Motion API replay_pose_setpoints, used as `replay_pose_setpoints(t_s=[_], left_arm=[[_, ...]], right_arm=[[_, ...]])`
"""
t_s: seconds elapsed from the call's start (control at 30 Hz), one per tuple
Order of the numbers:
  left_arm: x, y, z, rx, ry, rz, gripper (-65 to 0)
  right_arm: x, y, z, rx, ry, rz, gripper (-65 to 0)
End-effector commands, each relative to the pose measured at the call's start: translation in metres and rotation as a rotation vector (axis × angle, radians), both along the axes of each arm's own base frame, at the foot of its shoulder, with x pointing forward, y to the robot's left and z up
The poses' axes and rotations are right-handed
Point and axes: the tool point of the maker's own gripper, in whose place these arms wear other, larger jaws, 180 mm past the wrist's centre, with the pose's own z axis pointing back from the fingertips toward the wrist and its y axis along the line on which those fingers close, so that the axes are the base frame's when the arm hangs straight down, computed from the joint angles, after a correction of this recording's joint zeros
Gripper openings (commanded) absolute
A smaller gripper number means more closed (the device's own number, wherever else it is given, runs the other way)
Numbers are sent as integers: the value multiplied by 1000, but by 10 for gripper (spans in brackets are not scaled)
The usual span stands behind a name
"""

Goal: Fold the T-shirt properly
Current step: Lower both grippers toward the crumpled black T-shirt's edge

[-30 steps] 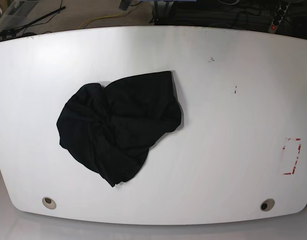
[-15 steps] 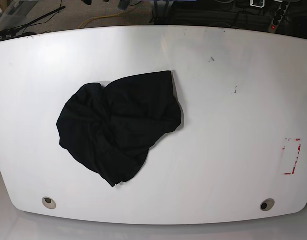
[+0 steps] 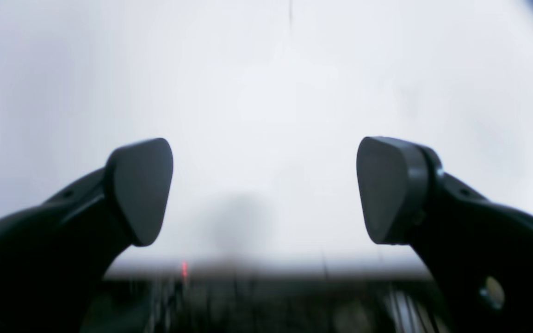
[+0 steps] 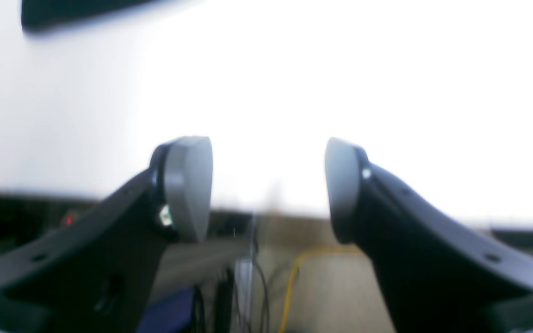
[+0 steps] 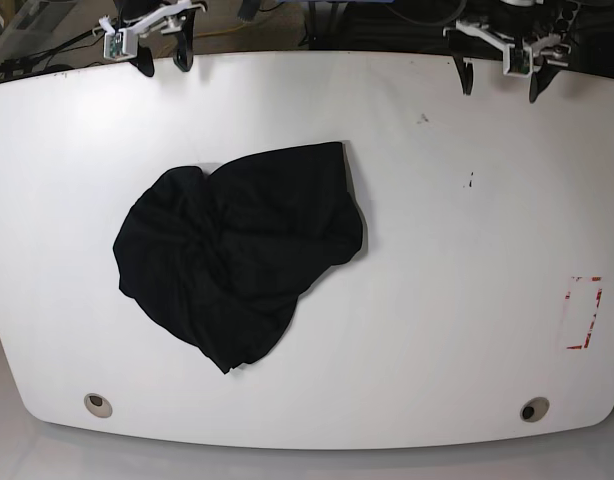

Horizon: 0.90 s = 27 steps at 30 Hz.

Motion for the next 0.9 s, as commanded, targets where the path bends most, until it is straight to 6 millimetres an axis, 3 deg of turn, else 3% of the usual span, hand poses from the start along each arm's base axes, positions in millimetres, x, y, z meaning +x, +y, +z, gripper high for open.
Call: replay_pose_setpoints(t_s=[0.0,0.13,0.47,0.87], left_arm=[[11,-2,11,14,-48,-37,-58],[33,-11,17,5,-99,-73,-60],[54,-23,6,-23,-36,-72,-64],[67,-33,10,-35,-65,-95,-64]], right_arm=[[10,0,11,5,-47,1,-292],[35,0,19,-1,-115,7,-290],[88,-6,27,-37,-156,29,-289],[125,23,32,-74,-90,278,-287]])
